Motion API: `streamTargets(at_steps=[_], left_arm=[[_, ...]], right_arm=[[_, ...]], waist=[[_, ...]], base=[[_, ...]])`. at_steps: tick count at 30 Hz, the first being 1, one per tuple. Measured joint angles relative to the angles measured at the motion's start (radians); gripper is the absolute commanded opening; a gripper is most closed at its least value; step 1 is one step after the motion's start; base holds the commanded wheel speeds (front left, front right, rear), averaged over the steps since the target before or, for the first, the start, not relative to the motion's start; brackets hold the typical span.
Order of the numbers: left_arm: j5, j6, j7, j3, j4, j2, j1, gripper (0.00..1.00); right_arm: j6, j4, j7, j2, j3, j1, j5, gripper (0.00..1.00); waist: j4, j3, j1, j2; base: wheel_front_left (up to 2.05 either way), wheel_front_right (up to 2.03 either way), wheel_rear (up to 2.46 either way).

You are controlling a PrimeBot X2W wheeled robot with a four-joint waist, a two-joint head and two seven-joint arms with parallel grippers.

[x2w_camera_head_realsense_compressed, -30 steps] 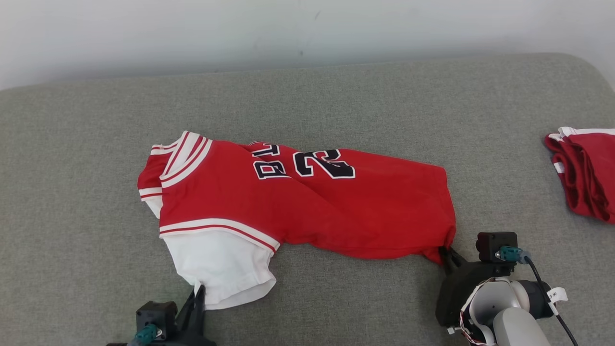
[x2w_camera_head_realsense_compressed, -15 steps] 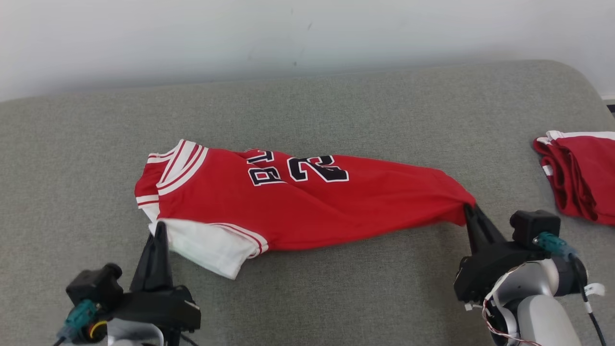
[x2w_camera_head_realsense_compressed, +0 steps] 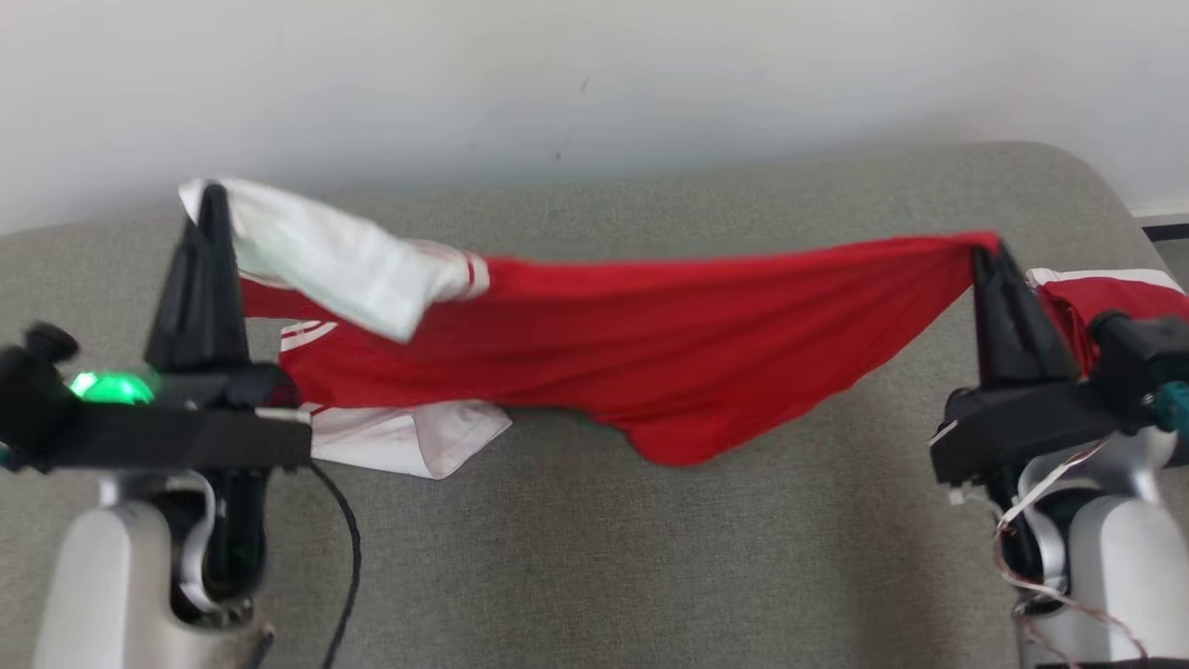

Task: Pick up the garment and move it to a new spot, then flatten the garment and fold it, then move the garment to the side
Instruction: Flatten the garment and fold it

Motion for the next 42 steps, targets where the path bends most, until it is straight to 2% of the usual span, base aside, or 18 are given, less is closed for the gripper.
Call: streamTargets(at_steps=[6, 12, 22, 33, 42], left_arm=[[-0.029, 0.002, 0.066, 0.012, -0.068, 0.034, -0.140, 0.00], [-0.031, 0.015, 0.102, 0.012, -0.075, 0.051, -0.304, 0.00], [-0.062, 0.027, 0.136, 0.004, -0.006, 0.044, -0.549, 0.00], [-0.064, 0.044, 0.137, 0.009, 0.161, 0.056, -0.678, 0.00], [-0.002, 0.053, 0.069, 0.002, 0.302, 0.100, -0.936, 0.00]], right_arm=[[0.000, -0.039, 0.021, -0.081, 0.021, -0.091, -0.001, 0.00], [0.000, -0.056, 0.025, -0.157, 0.037, -0.200, -0.002, 0.00], [0.000, -0.056, 0.025, -0.205, 0.061, -0.342, 0.003, 0.00], [0.000, 0.133, 0.042, -0.248, 0.207, -0.510, 0.060, 0.00], [0.000, 0.363, -0.035, -0.277, 0.339, -0.869, 0.086, 0.00]], waist=[[-0.007, -0.022, 0.0000, 0.0000], [-0.010, -0.036, 0.0000, 0.0000], [-0.026, -0.014, -0.0001, -0.0001], [-0.056, 0.069, 0.0000, 0.0000], [-0.080, 0.226, 0.0002, 0.0000]], base=[[0.00, 0.00, 0.00], [0.00, 0.00, 0.00], [0.00, 0.00, 0.00], [0.00, 0.00, 0.00], [0.00, 0.00, 0.00]])
